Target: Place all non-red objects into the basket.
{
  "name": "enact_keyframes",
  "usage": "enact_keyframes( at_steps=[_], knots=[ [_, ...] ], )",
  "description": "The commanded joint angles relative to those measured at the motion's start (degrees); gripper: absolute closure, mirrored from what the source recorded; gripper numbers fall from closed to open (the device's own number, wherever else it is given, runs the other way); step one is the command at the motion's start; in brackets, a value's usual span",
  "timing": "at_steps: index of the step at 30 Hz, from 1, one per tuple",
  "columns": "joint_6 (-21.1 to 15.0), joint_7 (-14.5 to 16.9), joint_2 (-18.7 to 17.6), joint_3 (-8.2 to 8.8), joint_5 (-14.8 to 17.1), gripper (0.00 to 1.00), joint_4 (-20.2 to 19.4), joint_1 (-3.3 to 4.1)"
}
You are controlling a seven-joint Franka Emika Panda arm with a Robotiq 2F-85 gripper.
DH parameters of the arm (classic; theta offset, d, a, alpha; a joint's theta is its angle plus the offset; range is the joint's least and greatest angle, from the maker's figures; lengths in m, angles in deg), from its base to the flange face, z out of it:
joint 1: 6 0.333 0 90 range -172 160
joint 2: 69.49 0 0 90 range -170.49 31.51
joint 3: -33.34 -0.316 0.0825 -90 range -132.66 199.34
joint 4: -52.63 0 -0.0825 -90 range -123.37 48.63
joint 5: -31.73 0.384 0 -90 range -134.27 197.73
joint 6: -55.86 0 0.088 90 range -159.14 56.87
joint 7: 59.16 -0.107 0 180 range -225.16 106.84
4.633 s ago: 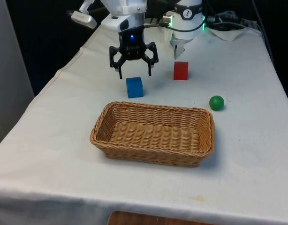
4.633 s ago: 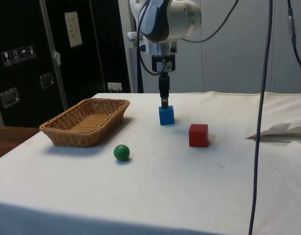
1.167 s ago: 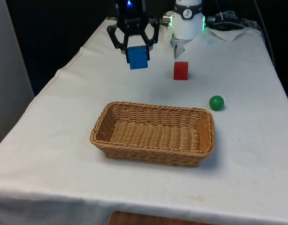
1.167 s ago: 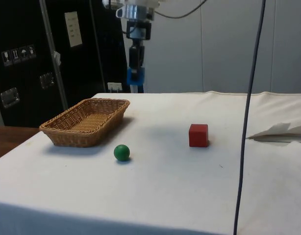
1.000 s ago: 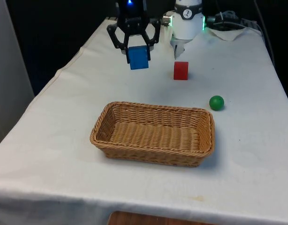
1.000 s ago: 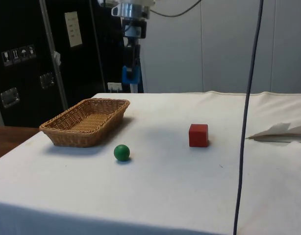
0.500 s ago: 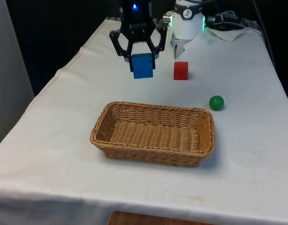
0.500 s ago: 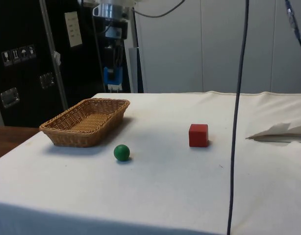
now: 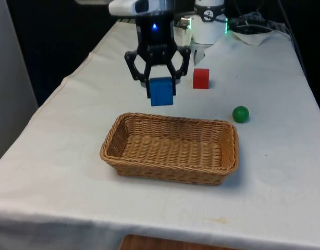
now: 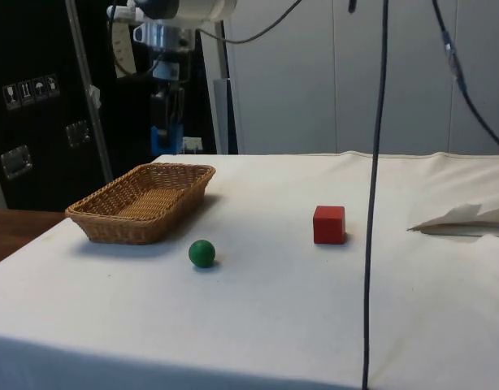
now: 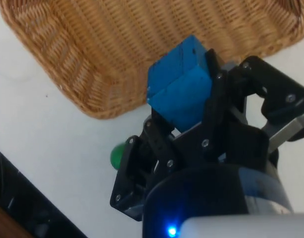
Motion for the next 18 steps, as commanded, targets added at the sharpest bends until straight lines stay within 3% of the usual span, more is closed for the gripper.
enact_keyframes(
  at_steps=[1,5,6,7,14,15,16,18],
  knots=[
    [0.40,0.40,-0.86,-0.46,0.74,0.98,0.86,-0.63],
    [0.34,1.03,-3.38,-0.40,2.75,0.98,2.69,-1.15],
    [0.00,0.86,-3.38,0.17,2.58,0.98,2.46,-0.57],
    [0.40,1.43,-4.58,-0.29,3.78,0.98,3.55,-1.38],
    [0.52,1.60,-9.00,-0.11,6.07,0.98,6.65,-1.95],
    [0.00,1.72,-7.79,0.17,5.61,0.98,5.61,-1.43],
    [0.52,1.60,-9.00,-0.11,6.07,0.98,6.65,-1.95],
    [0.63,1.38,-10.54,-0.06,6.59,0.98,7.79,-2.01]
  ],
)
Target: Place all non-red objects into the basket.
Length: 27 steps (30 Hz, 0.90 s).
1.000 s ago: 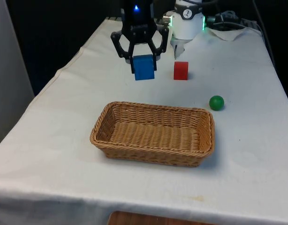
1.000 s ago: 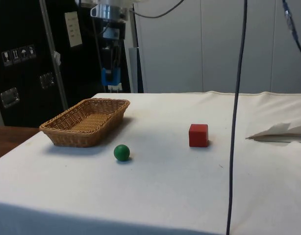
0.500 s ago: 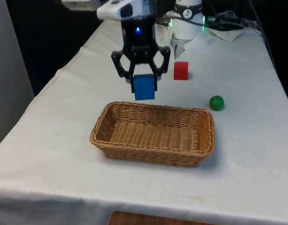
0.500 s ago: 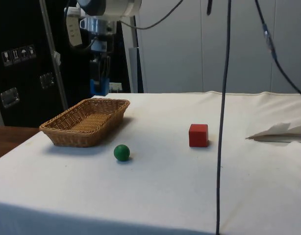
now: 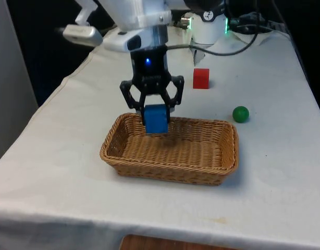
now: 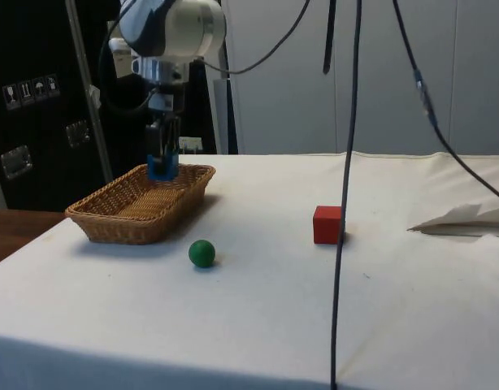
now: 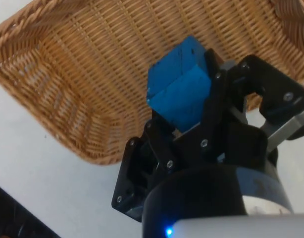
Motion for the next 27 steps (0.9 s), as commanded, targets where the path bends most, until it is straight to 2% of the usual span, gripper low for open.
enact_keyframes(
  at_steps=[1,4,5,6,13,14,15,17,21,22,23,24,25,27],
  knots=[
    [0.63,-0.29,-1.03,-0.23,0.29,0.98,1.03,-0.46],
    [0.63,-0.74,-3.04,-0.29,0.69,0.98,2.46,-0.63],
    [0.06,-0.63,-2.52,0.00,0.52,0.98,1.83,-0.23],
    [0.63,-0.92,-3.50,-0.29,0.80,0.98,2.81,-0.69],
    [1.15,-0.92,-6.07,-0.11,2.29,0.98,5.44,-1.15],
    [0.40,-0.92,-6.07,0.06,2.35,0.98,5.10,-0.80],
    [1.20,-0.92,-6.25,-0.06,2.35,0.98,5.61,-1.20],
    [1.32,-0.86,-6.42,-0.06,2.41,0.82,5.90,-1.32],
    [1.32,-0.74,-6.47,-0.06,2.41,0.44,5.96,-1.38],
    [0.86,-0.80,-6.25,0.06,2.35,0.34,5.56,-1.15],
    [1.32,-0.74,-6.47,-0.06,2.41,0.34,5.96,-1.38],
    [1.32,-0.74,-6.53,-0.06,2.41,0.25,5.96,-1.38],
    [1.26,-0.74,-6.53,-0.06,2.41,0.05,5.96,-1.43],
    [1.26,-0.69,-6.53,-0.06,2.41,0.00,5.96,-1.43]
  ],
)
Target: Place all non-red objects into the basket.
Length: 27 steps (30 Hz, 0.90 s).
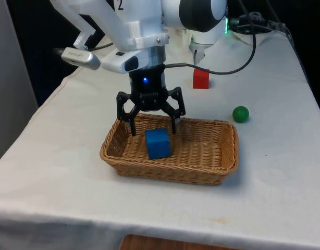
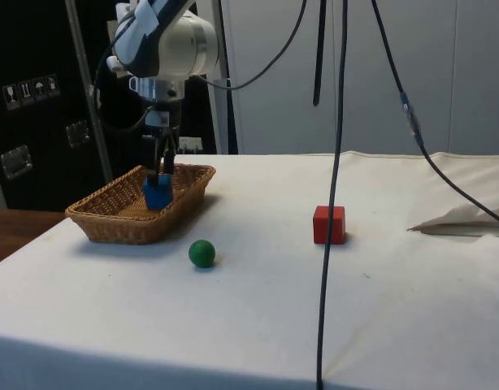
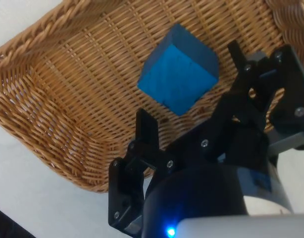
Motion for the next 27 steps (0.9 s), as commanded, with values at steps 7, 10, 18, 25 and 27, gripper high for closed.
enact_keyframes(
  at_steps=[7,10,18,25,27],
  knots=[
    [0.52,-0.06,0.06,0.00,-0.06,0.00,0.23,-0.17],
    [1.09,-0.92,1.72,0.69,-0.52,0.00,-0.92,0.74],
    [1.95,-1.66,4.98,1.09,-1.66,0.00,-4.18,2.12],
    [2.23,-2.06,8.88,0.52,-3.61,0.00,-8.42,3.04],
    [1.95,-3.38,10.83,1.03,-5.39,0.00,-10.83,4.53]
  ],
)
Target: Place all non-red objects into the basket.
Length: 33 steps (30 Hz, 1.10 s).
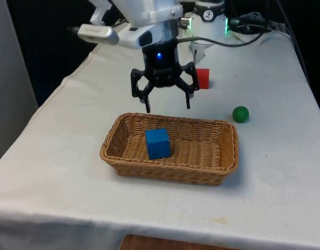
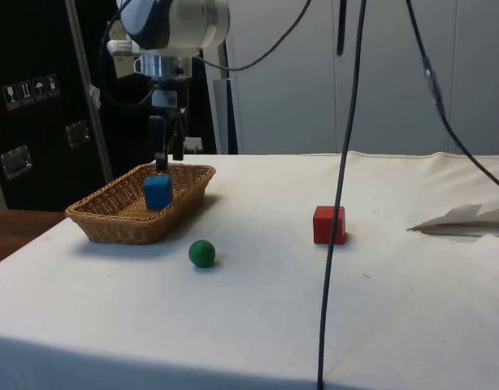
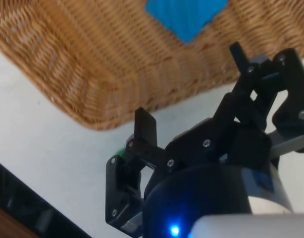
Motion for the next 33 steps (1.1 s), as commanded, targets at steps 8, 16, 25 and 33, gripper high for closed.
enact_keyframes(
  at_steps=[8,16,25,33],
  knots=[
    [-0.23,-3.72,4.35,-0.17,-4.93,0.00,-4.41,2.35],
    [-0.11,-7.51,8.48,-1.78,-9.63,0.00,-7.85,3.27],
    [-0.29,-9.68,11.52,-3.72,-12.03,0.00,-10.66,3.67],
    [0.00,-10.37,13.81,-5.84,-12.72,0.00,-12.89,3.32]
  ],
)
